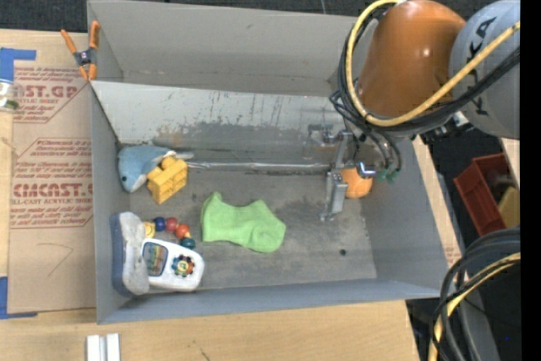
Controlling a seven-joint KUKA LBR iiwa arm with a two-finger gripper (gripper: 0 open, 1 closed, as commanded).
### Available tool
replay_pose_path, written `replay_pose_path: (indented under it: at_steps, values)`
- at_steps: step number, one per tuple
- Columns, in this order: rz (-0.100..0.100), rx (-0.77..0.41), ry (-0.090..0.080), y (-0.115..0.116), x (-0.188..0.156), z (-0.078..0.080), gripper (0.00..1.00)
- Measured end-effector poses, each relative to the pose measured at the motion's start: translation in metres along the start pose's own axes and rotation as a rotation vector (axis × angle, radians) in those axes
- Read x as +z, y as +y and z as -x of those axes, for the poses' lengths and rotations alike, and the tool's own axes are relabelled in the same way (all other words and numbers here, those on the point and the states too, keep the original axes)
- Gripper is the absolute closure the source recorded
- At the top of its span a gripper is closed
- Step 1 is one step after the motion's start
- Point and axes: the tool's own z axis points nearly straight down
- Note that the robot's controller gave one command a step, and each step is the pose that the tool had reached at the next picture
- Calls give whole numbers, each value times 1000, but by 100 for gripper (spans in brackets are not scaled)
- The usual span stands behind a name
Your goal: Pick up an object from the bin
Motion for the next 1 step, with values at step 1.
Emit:
replay_pose_path:
  at_steps: [1]
  values:
    - [0,0,-9,0,-5,1,0]
